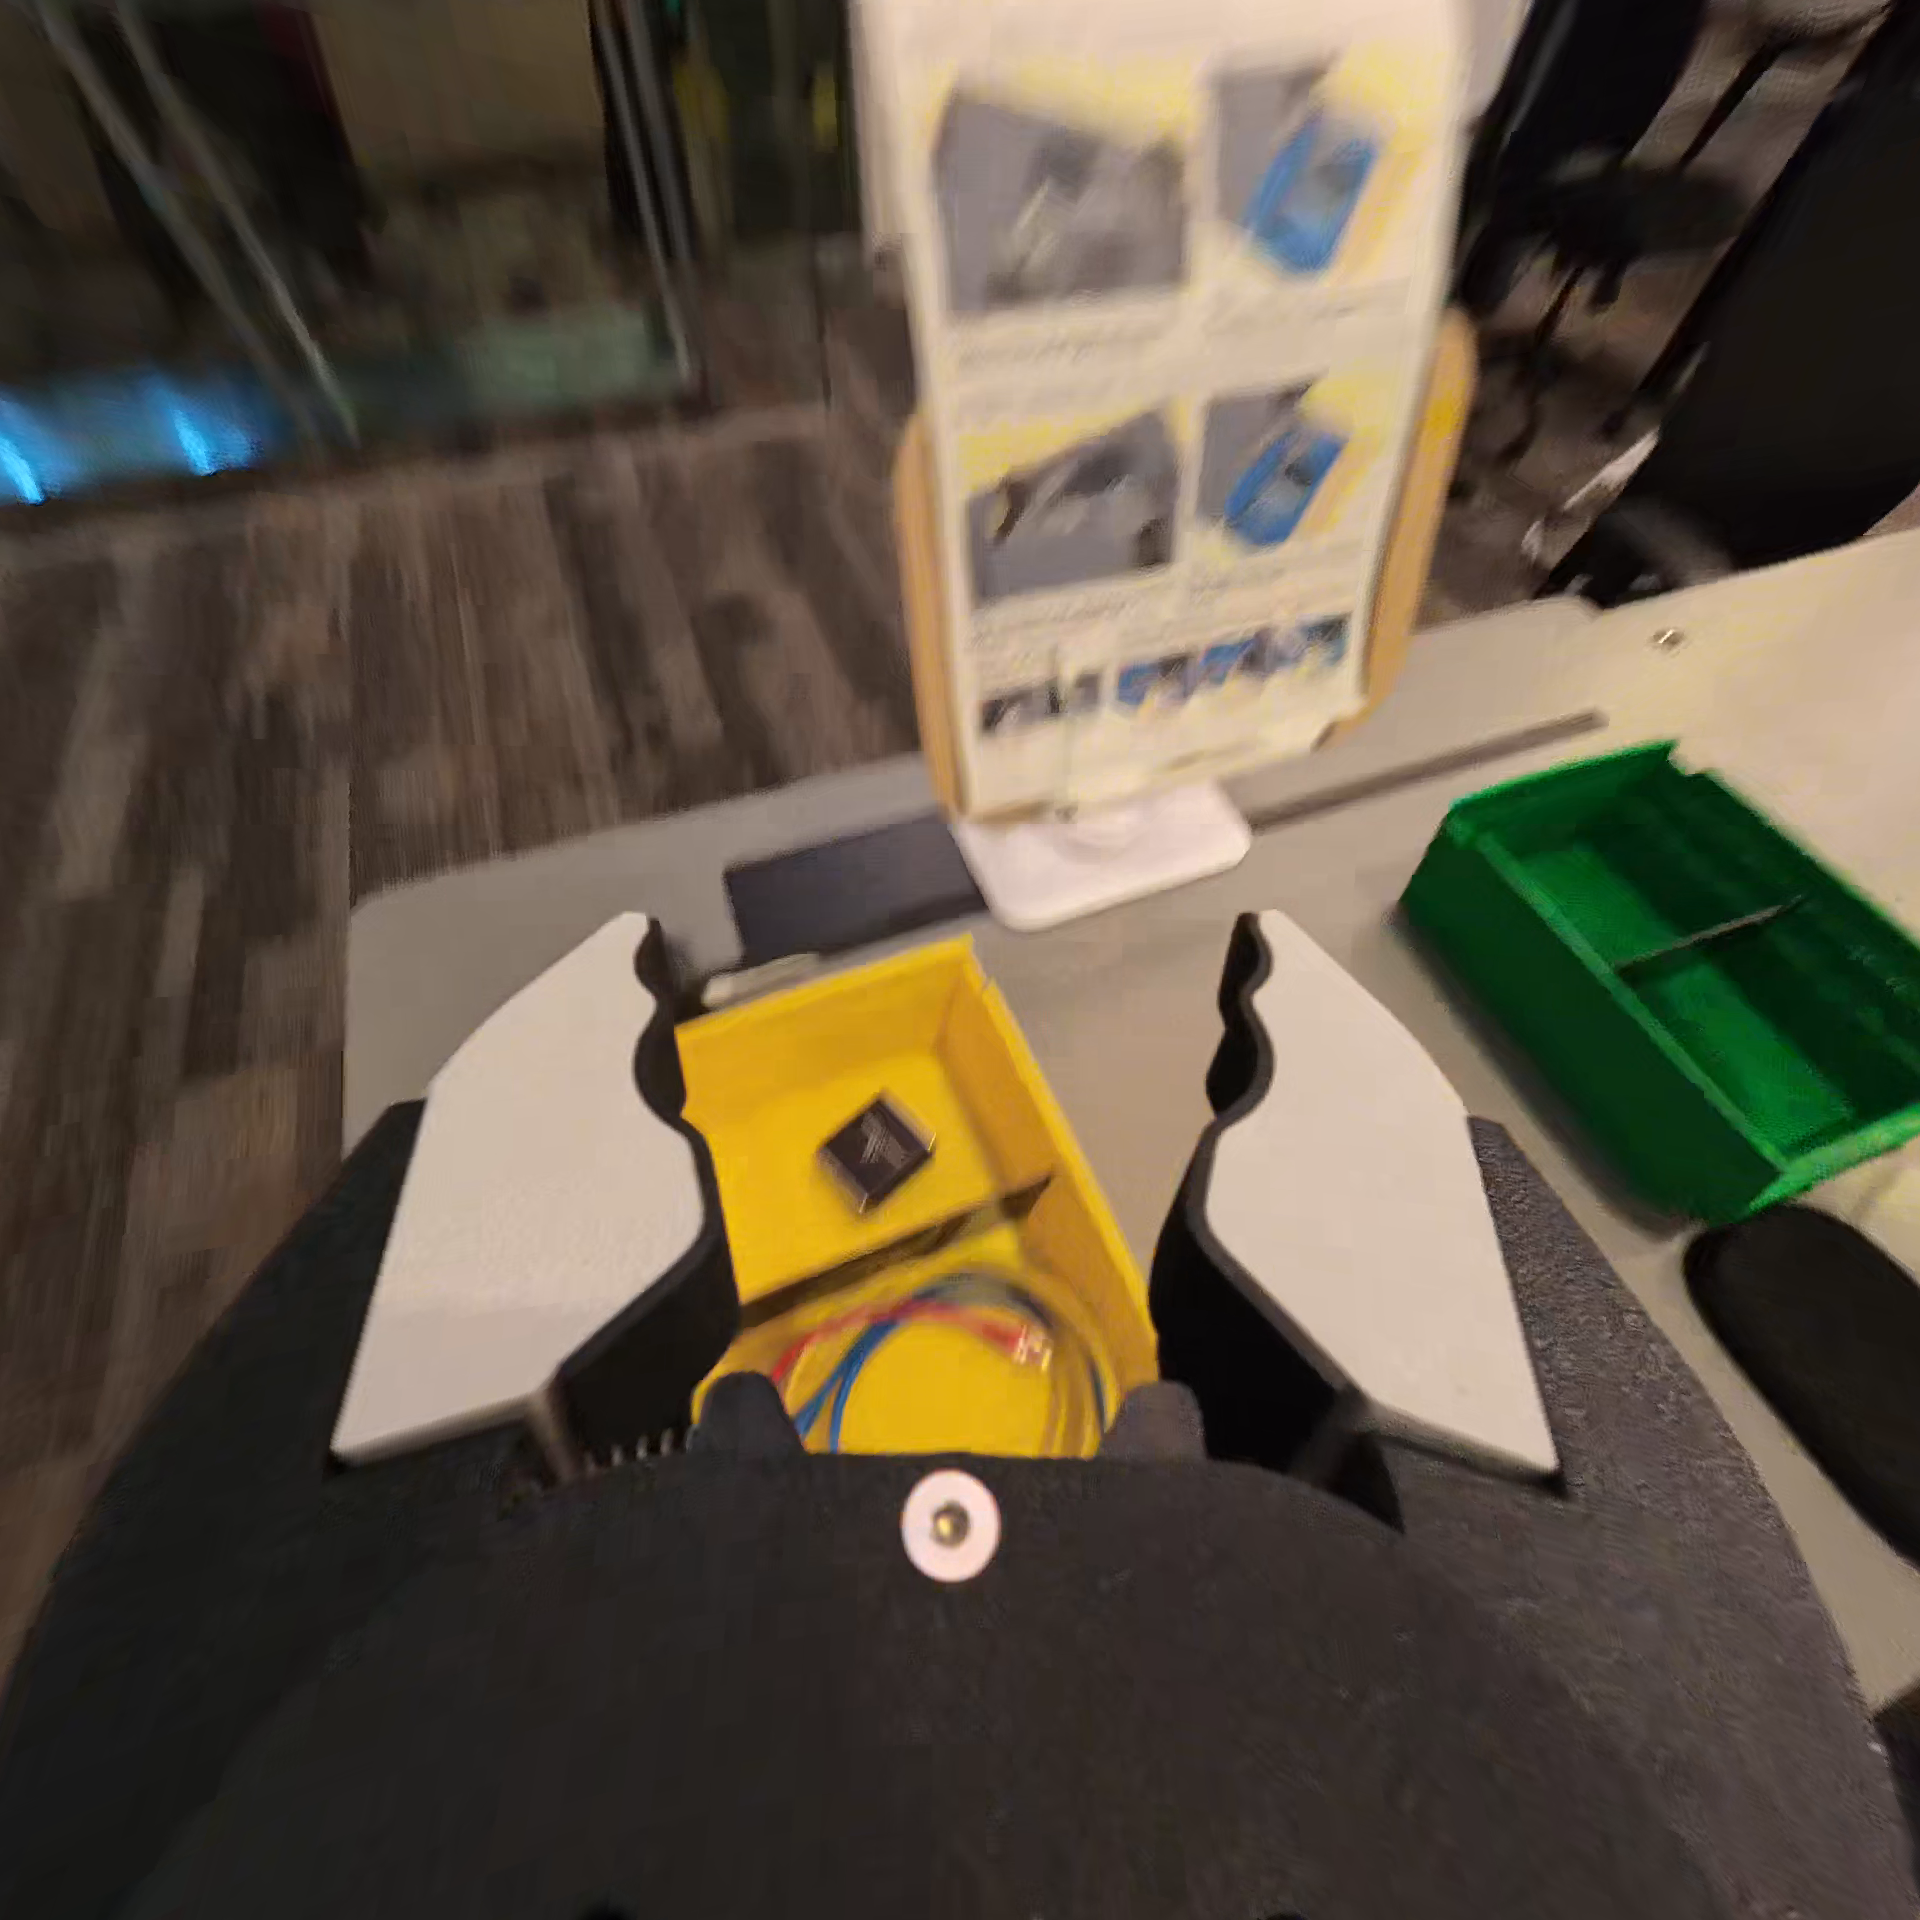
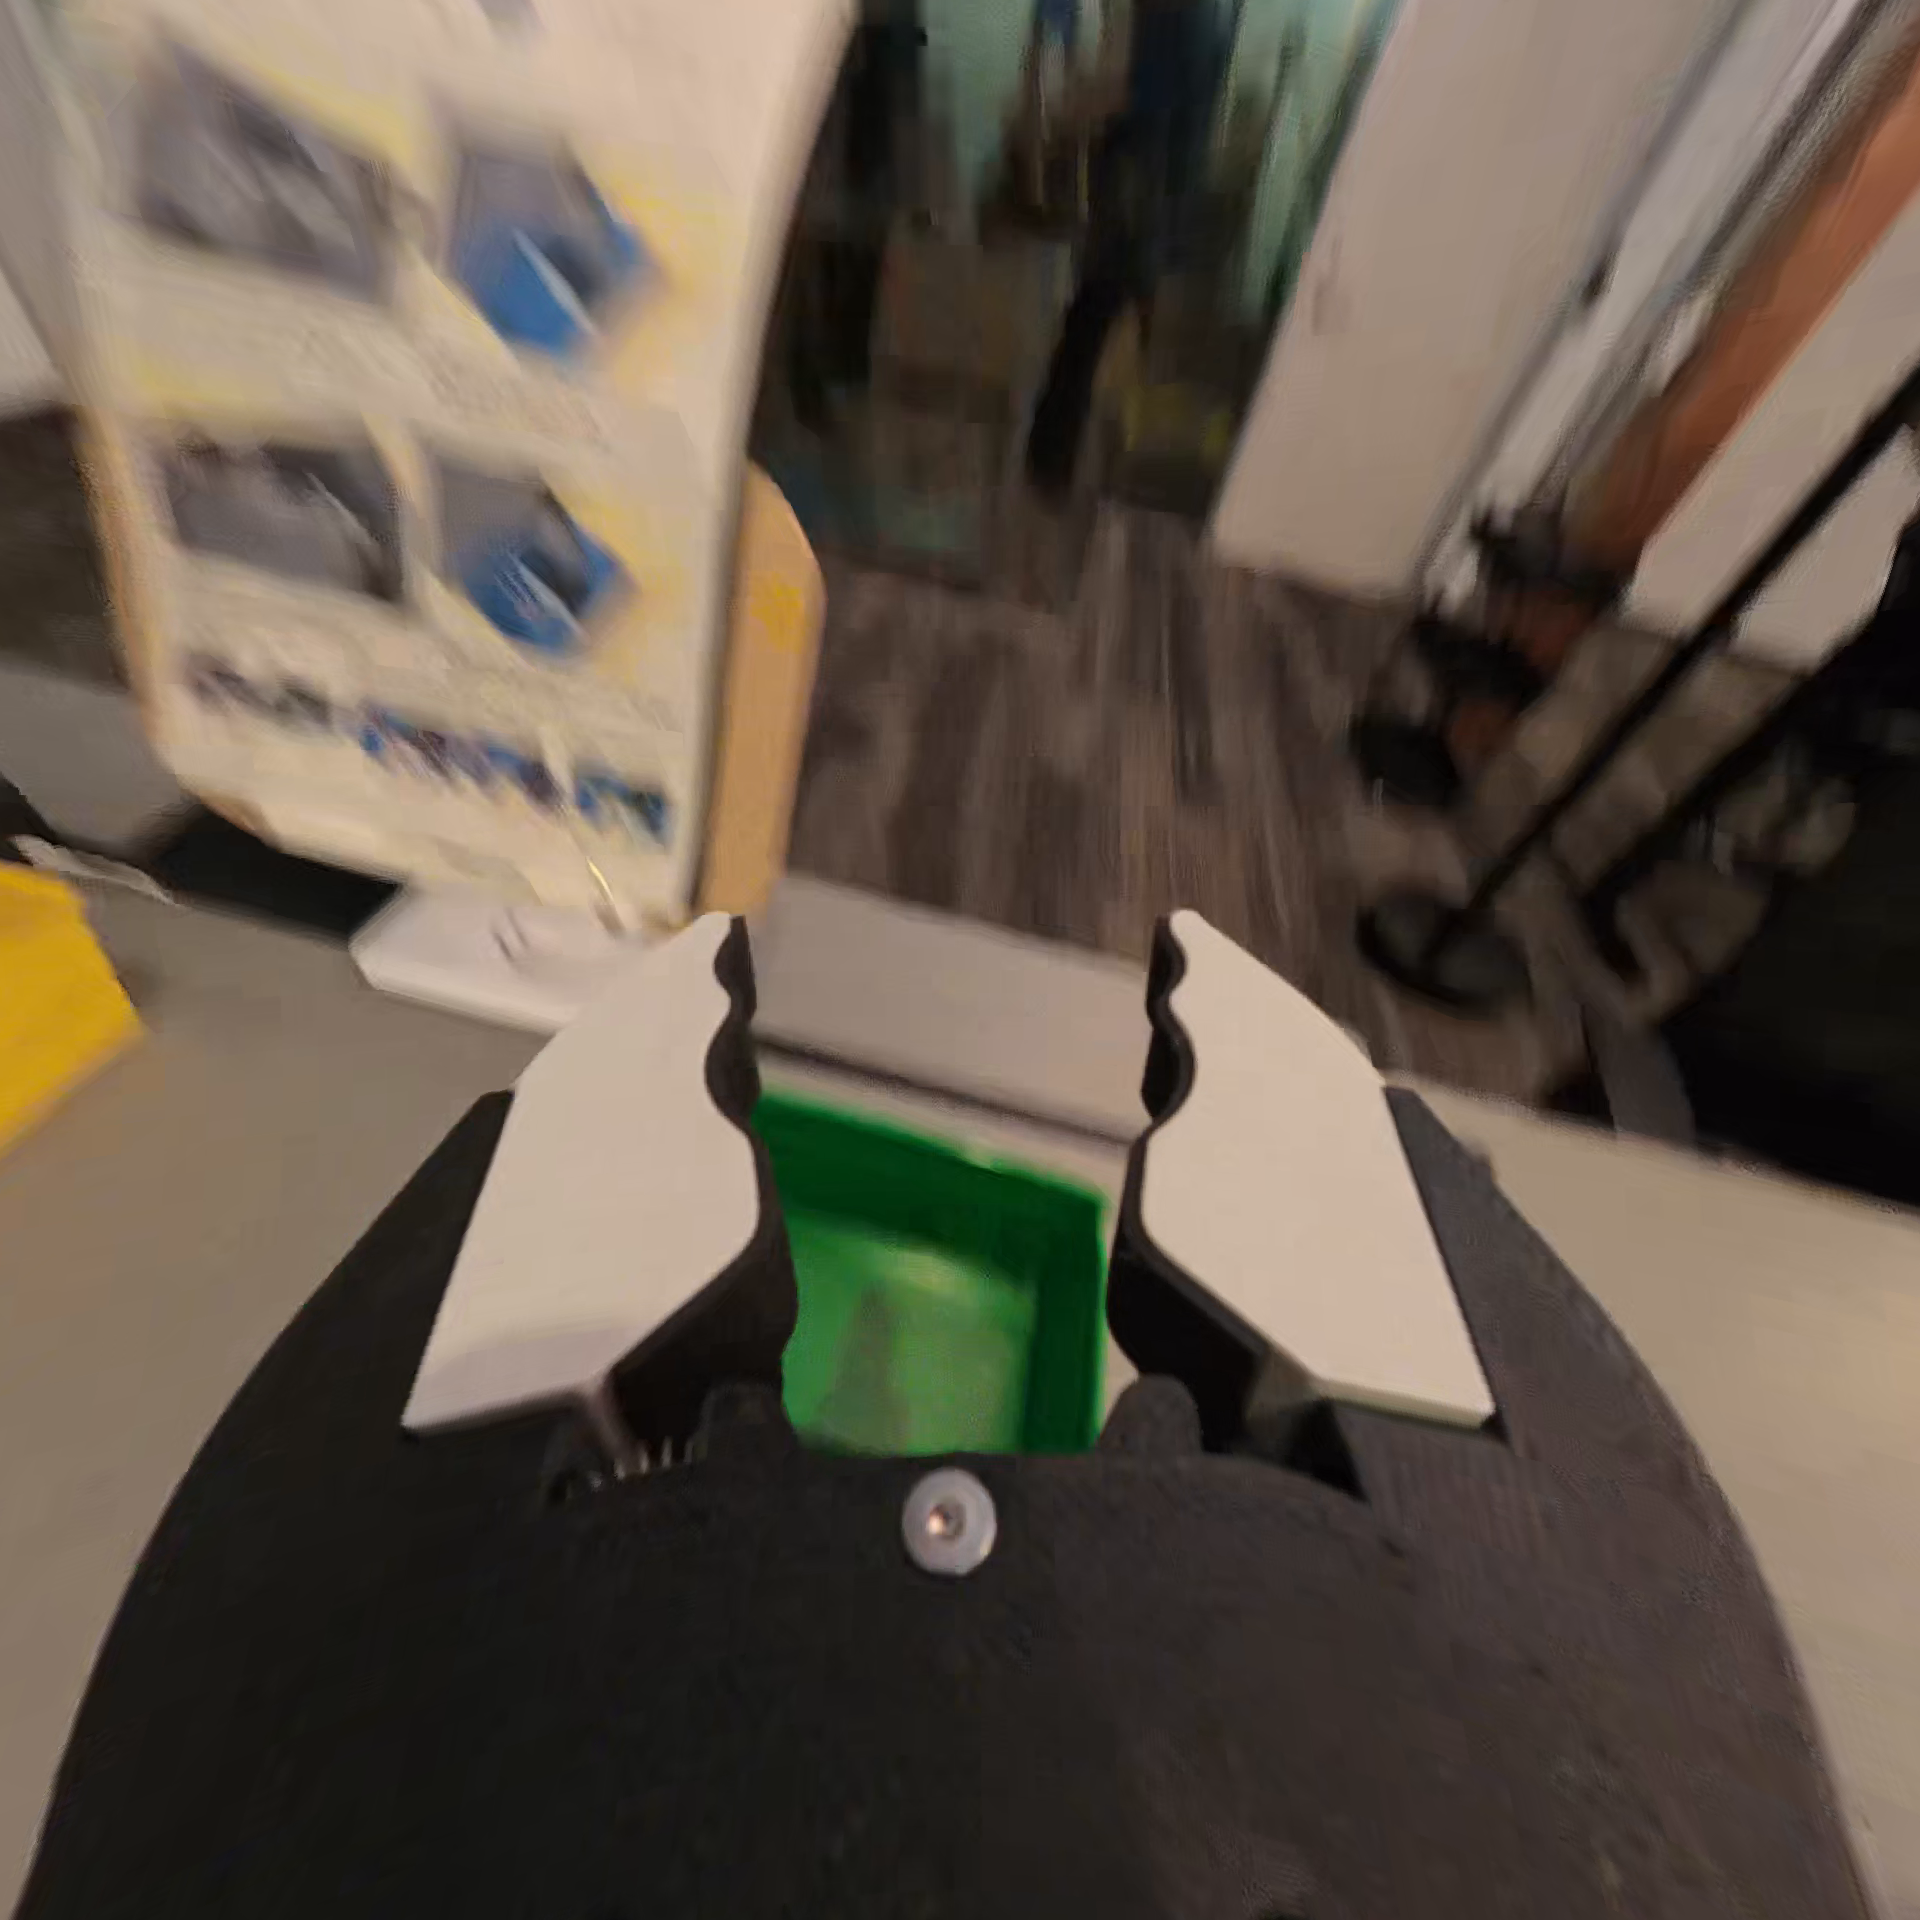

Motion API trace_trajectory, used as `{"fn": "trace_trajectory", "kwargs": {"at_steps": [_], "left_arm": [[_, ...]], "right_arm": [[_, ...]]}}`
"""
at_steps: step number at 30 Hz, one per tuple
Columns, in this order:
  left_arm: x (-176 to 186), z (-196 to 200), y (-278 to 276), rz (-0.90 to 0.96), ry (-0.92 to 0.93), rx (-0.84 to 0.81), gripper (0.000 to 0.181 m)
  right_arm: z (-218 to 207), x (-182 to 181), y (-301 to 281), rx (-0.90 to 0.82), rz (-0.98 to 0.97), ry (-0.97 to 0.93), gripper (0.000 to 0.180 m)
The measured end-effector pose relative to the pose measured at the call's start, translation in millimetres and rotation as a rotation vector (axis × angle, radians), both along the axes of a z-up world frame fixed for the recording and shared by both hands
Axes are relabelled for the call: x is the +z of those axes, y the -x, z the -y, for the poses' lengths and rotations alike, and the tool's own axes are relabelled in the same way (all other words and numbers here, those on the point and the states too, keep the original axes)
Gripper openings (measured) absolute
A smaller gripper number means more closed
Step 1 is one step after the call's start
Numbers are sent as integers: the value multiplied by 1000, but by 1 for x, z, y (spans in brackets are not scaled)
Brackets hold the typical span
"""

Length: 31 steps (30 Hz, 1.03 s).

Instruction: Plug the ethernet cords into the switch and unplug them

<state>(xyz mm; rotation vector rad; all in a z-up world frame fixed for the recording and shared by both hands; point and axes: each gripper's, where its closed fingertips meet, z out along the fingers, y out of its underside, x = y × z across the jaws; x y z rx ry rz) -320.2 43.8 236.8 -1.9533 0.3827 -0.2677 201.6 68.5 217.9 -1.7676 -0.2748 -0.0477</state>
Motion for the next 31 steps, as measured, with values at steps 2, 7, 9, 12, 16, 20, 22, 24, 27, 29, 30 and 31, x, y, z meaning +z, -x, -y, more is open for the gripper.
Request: {"fn": "trace_trajectory", "kwargs": {"at_steps": [2,7,9,12,16,20,22,24,27,29,30,31], "left_arm": [[19,1,-51,-25,-141,-1,98],[-71,-13,-179,-87,-48,-81,120],[-145,-20,-211,-96,137,-101,131],[-248,-32,-220,-159,346,-21,137],[-329,-38,-211,-201,427,77,141],[-354,-43,-193,-174,372,177,137],[-362,-40,-186,-165,373,217,137],[-371,-38,-181,-150,377,245,137],[-384,-36,-173,-166,393,278,141],[-392,-36,-168,-187,393,293,143],[-396,-37,-168,-191,394,292,143],[-399,-38,-171,-162,392,281,144]], "right_arm": [[4,31,58,71,-18,-145,75],[-13,-64,173,158,-34,32,87],[-22,-133,190,131,-31,137,93],[-24,-224,194,54,-42,282,101],[-18,-294,192,-30,-10,409,105],[-19,-321,187,-93,2,450,108],[-22,-333,187,-118,-51,480,109],[-25,-346,188,-134,-95,515,112],[-27,-364,189,-147,-108,552,117],[-27,-374,191,-147,-104,567,120],[-27,-378,192,-146,-111,578,121],[-28,-378,190,-156,-121,581,123]]}}
